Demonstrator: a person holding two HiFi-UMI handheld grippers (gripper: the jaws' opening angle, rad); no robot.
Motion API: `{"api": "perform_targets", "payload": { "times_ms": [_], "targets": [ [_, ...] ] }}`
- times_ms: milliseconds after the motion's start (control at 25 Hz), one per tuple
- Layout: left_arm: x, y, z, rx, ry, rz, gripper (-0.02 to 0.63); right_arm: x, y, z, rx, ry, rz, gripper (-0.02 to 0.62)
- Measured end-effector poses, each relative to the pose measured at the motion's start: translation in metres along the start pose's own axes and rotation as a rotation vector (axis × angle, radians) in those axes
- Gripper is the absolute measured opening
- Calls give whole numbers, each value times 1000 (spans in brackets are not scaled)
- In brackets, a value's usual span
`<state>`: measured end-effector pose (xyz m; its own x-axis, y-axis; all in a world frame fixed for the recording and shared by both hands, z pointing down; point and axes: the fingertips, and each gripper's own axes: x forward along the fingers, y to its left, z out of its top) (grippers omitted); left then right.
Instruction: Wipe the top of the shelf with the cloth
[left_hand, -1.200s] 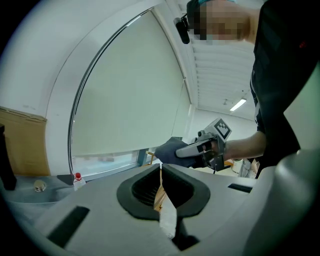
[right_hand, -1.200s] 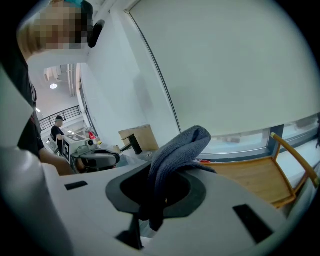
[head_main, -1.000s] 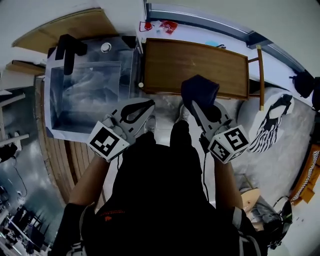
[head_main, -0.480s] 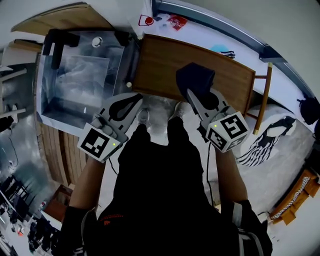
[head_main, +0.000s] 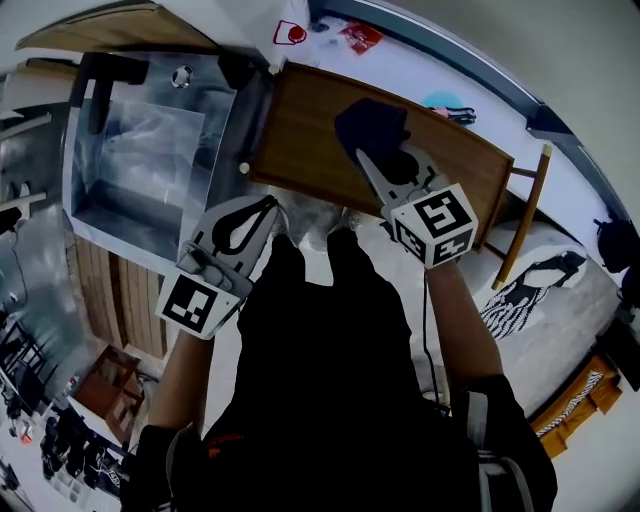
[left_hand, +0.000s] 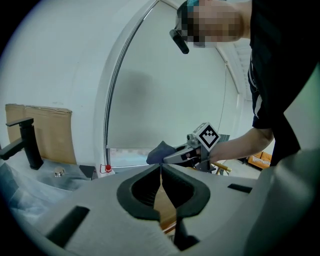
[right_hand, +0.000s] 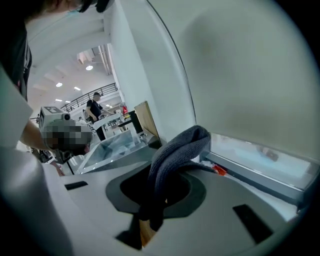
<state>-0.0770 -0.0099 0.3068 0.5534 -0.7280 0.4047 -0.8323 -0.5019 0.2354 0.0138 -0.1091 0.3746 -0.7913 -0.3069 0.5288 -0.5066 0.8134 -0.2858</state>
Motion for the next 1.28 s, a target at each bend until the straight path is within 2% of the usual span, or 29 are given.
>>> {"api": "perform_targets", "payload": {
  "times_ms": [440, 1000, 1280],
  "targets": [
    [-6, 23, -23, -52, 20, 71, 28, 81, -21, -26, -72, 110, 19, 57],
    [-33, 45, -56, -115, 47, 104, 28, 181, -44, -48, -128, 210, -22, 57],
    [-47, 56, -65, -137, 44, 118, 28, 209, -45, -67, -136, 272, -34, 57]
  ]
}}
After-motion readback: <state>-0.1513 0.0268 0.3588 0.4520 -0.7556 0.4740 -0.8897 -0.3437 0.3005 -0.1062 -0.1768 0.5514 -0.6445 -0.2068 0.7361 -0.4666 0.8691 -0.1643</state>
